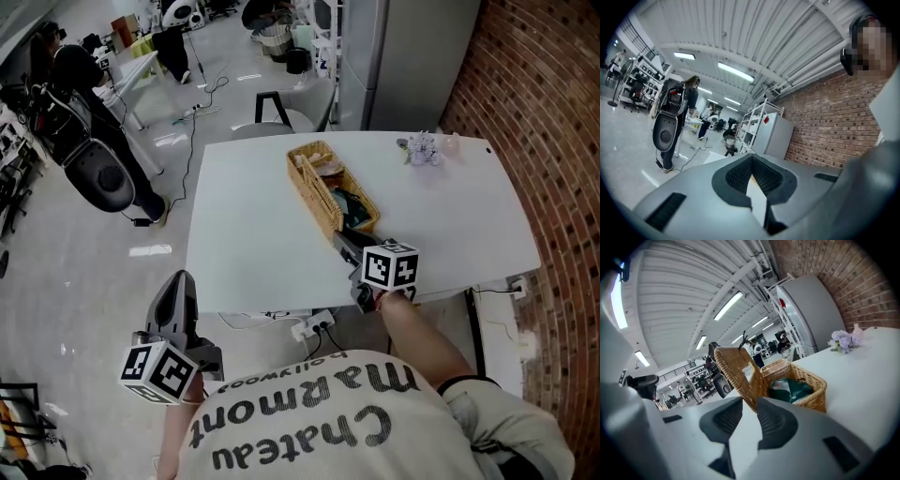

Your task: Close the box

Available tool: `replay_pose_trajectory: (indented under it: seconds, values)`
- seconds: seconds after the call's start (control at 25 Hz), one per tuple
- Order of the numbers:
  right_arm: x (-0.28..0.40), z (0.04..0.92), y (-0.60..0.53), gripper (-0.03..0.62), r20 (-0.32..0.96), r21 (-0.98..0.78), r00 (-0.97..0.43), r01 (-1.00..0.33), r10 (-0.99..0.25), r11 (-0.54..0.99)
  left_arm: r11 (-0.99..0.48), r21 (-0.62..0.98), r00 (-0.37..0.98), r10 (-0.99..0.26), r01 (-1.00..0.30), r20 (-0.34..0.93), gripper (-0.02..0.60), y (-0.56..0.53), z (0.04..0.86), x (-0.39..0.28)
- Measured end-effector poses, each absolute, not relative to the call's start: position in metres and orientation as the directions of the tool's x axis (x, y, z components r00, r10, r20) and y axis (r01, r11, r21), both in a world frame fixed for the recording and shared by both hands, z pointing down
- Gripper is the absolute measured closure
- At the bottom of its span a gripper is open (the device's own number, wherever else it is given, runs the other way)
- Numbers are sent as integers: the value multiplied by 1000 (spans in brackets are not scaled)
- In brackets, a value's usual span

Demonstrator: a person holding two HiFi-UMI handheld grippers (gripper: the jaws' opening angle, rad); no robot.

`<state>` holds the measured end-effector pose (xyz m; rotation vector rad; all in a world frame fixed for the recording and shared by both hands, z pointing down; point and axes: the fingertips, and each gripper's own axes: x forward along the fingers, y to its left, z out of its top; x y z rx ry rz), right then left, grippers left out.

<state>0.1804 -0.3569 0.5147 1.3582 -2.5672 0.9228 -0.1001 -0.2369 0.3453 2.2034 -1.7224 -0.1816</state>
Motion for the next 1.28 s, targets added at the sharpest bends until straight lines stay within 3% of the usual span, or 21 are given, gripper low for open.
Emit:
replay_pose_trajectory:
  seconds: [0.6, 1.28]
  values:
    - [201, 522, -360, 557, 348, -532, -570, -774, -744, 343, -200, 354, 256, -959, -913, 118, 580, -233, 352, -103]
    - [209, 524, -363, 542, 416, -460, -506, -834, -756, 305, -195, 372, 251, -962, -908, 109, 580, -235, 351, -108]
